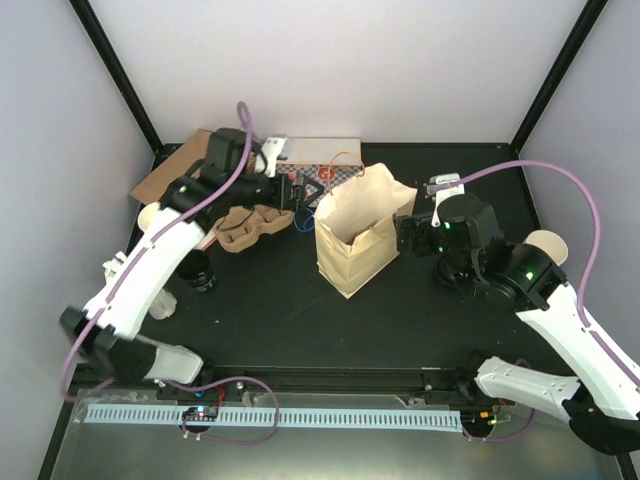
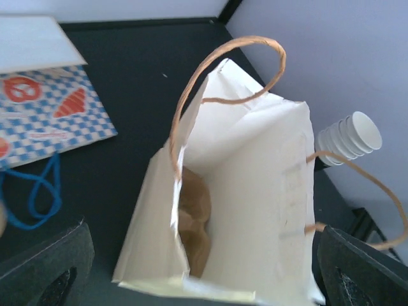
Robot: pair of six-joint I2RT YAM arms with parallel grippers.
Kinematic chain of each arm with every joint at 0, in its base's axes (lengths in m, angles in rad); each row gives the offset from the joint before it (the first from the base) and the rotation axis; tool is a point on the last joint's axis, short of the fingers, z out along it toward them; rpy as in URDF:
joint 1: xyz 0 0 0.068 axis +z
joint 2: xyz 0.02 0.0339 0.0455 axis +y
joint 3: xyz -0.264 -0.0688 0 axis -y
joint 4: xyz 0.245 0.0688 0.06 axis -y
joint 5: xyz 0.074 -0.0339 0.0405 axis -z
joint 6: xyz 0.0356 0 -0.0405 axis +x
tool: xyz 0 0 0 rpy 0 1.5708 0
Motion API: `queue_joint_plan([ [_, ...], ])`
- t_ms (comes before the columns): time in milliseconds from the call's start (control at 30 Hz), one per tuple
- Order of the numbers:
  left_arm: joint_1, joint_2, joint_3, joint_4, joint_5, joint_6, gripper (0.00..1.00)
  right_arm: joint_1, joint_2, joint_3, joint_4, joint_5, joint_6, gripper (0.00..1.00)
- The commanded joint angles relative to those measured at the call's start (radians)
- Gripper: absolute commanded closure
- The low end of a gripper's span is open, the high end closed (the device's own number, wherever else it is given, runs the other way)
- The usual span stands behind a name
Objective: Pack the takeout coffee
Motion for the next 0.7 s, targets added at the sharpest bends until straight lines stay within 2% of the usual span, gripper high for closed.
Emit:
queue_joint_plan([
  [0,0.007,-0.159,-0.109,-0.068,-0.2,0.062,0.01,-0.007,-0.057,-0.036,0.068,0.008,-0.016,0.0],
  [133,0.028,-0.267,-0.185,-0.095,-0.3,0.072,0.01,-0.007,-0.113,-0.092,0.14,0.055,-0.024,0.0],
  [400,0.06,-0.282,-0.195,-0.219,-0.518,-0.012,0.02,-0.007,-0.021,-0.057,0.082,0.081,-0.04,0.0],
  [467,0.072,-0.297,-0.227,-0.237,-0.584,-0.038,0.02,-0.008,-0.014,-0.052,0.076,0.111,-0.046,0.0],
  [567,0.113,-0.342,-0.304,-0.228,-0.602,-0.045,0.02,-0.008,-0.019,-0.05,0.066,0.126,-0.044,0.0],
  [667,0.157,-0.369,-0.349,-0.24,-0.639,-0.034,0.11,-0.008,-0.026,-0.059,0.048,0.114,-0.017,0.0],
])
